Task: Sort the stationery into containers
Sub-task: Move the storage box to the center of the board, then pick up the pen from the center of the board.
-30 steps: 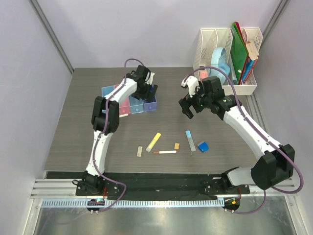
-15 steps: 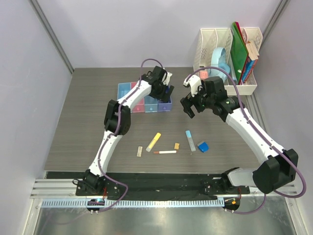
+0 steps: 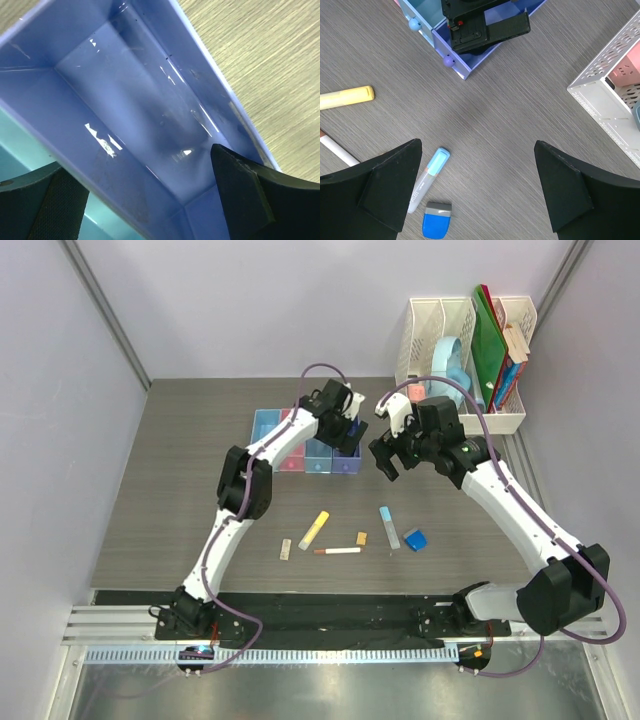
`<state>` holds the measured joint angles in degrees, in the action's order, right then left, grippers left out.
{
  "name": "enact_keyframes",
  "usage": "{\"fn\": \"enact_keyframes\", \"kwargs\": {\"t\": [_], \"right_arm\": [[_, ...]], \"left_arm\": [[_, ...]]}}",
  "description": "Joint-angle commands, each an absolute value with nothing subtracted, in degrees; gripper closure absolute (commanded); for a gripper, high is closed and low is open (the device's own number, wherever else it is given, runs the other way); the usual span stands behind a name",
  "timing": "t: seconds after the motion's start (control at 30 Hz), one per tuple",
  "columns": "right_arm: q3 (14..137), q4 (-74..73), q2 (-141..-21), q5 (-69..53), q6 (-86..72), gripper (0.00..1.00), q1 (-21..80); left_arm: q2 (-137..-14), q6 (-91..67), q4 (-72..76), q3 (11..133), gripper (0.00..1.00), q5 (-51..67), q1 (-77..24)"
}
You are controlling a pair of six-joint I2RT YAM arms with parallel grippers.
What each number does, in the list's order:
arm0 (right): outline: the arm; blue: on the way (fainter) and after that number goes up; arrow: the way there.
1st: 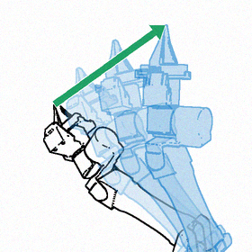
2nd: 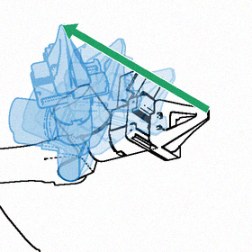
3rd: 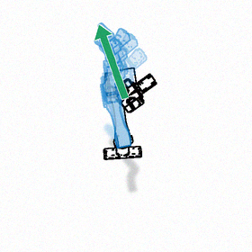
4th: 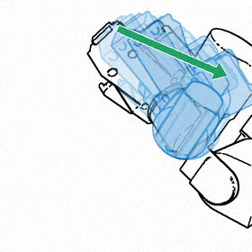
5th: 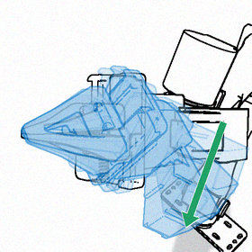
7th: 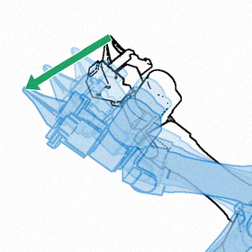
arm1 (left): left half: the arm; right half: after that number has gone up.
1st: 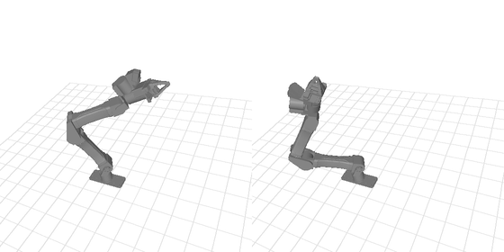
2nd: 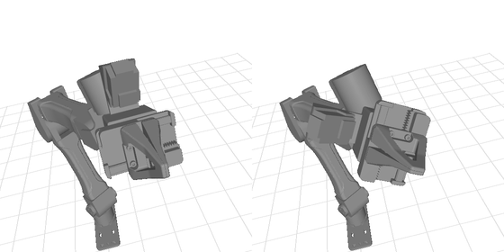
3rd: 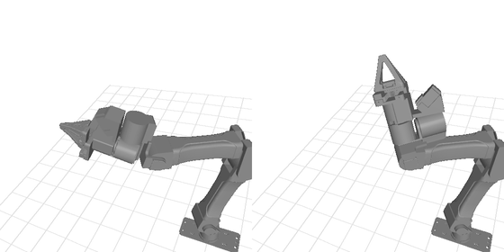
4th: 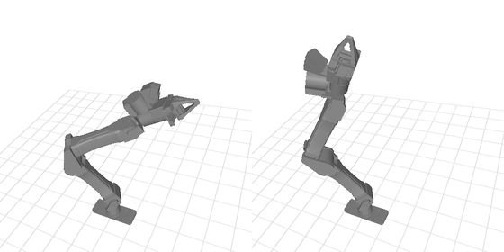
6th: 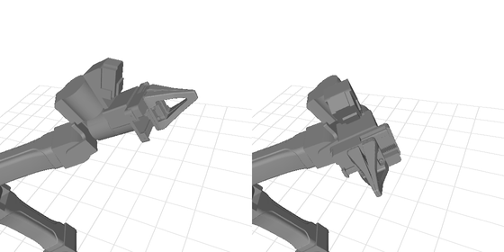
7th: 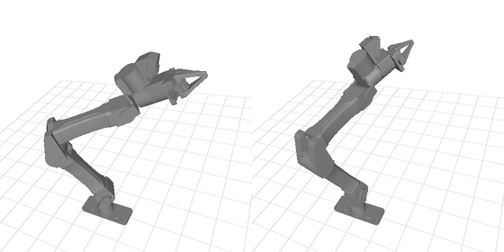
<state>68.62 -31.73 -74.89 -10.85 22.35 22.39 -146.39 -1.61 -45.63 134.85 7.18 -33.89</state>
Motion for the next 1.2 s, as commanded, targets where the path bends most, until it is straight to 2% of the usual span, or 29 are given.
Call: {"fn": "enact_keyframes", "kwargs": {"t": [0.0,0.27,0.43,0.53,0.7,0.87,1.03,1.17], "right_arm": [[68.73,-30.23,-74.71,-9.67,22.67,0.00,22.68],[68.12,-30.23,-73.83,-8.17,23.91,0.00,22.59],[67.59,-30.41,-73.39,-6.77,24.61,0.00,22.59],[67.06,-30.41,-72.60,-6.24,25.14,0.00,22.59],[66.62,-30.50,-71.55,-6.59,24.96,0.00,22.59],[66.44,-30.50,-71.02,-8.26,24.17,0.00,22.50],[67.67,-31.20,-70.75,-8.96,22.94,0.00,22.59],[68.03,-32.43,-69.44,-8.97,22.76,0.00,22.59]], "left_arm": [[-138.01,-0.26,-44.30,135.09,0.05,6.33,-34.01],[-128.51,-0.26,-41.58,133.60,0.01,5.97,-32.70],[-118.60,7.19,-43.76,129.83,0.00,6.86,-32.08],[-109.47,16.15,-45.79,120.44,0.00,5.63,-31.47],[-95.30,29.51,-46.93,97.77,0.00,7.90,-24.80],[-83.08,47.79,-48.34,79.83,0.00,18.62,-14.69],[-81.47,57.47,-46.59,69.45,0.00,18.81,-12.05],[-83.58,62.40,-46.06,67.06,0.00,22.40,-10.29]]}}
